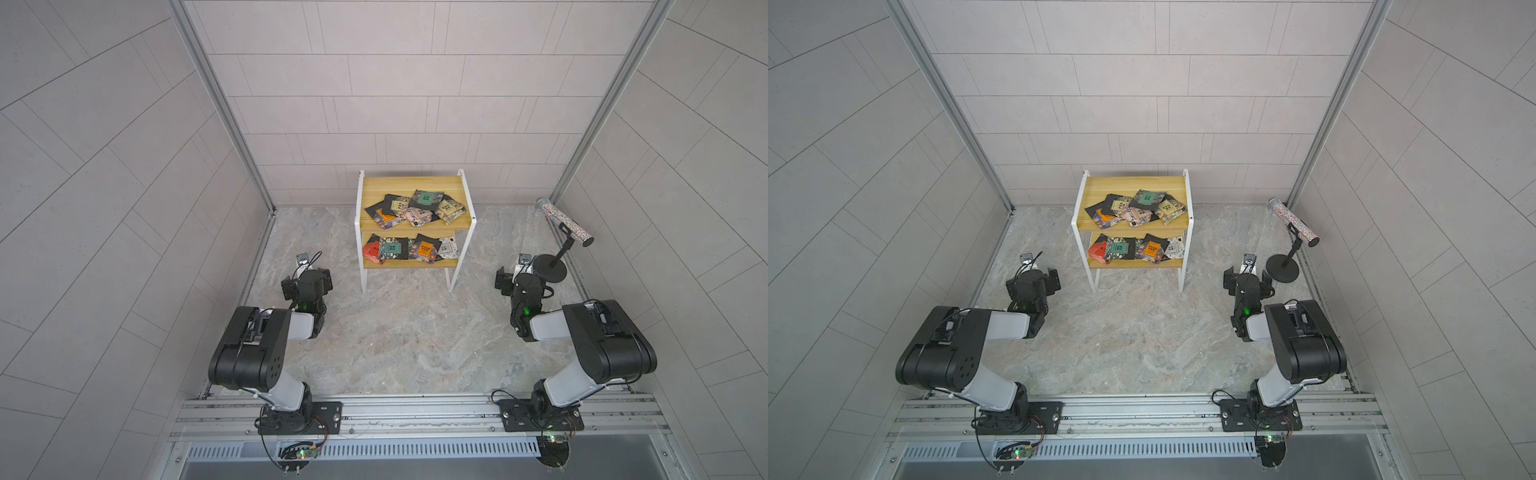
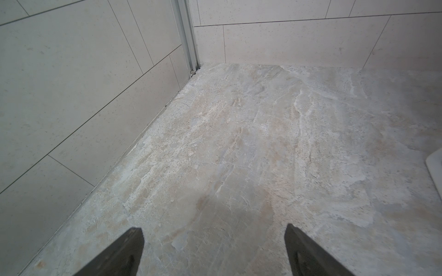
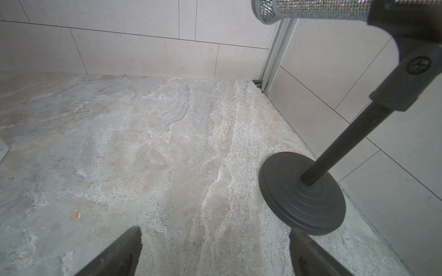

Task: Remove the tea bags from the shelf
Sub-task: Pick up the tea bag from the shelf.

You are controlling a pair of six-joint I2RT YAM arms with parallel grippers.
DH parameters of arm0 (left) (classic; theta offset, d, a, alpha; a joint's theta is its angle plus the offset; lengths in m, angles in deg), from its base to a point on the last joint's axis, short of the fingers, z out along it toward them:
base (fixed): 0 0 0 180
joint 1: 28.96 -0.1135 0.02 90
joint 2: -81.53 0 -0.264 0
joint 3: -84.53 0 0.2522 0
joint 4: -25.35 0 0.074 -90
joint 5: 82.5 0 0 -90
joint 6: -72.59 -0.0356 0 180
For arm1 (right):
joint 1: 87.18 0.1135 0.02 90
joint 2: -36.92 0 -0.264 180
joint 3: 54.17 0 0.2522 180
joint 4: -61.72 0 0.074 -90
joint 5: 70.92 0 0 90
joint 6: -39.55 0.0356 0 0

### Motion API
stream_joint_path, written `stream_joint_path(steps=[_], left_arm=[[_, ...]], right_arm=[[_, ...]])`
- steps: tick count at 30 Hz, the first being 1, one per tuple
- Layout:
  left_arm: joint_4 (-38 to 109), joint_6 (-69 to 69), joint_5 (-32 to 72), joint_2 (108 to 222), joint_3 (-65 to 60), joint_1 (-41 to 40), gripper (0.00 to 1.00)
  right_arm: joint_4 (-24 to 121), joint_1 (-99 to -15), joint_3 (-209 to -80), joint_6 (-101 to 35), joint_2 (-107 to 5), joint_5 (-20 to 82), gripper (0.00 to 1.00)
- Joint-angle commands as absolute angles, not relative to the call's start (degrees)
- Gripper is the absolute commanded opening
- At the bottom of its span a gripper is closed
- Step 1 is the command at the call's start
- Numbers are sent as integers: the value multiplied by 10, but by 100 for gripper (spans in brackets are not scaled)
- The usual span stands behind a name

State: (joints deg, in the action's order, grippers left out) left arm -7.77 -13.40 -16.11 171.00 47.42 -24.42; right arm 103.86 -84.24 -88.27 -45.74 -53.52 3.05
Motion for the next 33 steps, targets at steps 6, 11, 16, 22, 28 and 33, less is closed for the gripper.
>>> stream_joint_path(steps=[6, 11, 16, 22, 28, 33], left_arm=[[-85, -136, -167, 1703, 472, -244, 100], [-33, -129, -186, 1677, 452, -243, 100], [190, -93, -238, 1597, 357, -247, 100], [357, -1, -210, 1506, 267, -258, 100], [577, 76, -69, 1473, 124, -265, 100], [661, 93, 46, 1440, 59, -265, 89]], right_arm=[[1036, -844, -886, -453, -532, 29, 100], [931, -843, -909, -452, -463, 17, 100], [720, -847, -1008, -415, -372, 28, 100], [550, -847, -1134, -343, -316, 66, 100], [301, -858, -1301, -192, -288, 159, 100], [295, -896, -1365, -127, -288, 401, 85]])
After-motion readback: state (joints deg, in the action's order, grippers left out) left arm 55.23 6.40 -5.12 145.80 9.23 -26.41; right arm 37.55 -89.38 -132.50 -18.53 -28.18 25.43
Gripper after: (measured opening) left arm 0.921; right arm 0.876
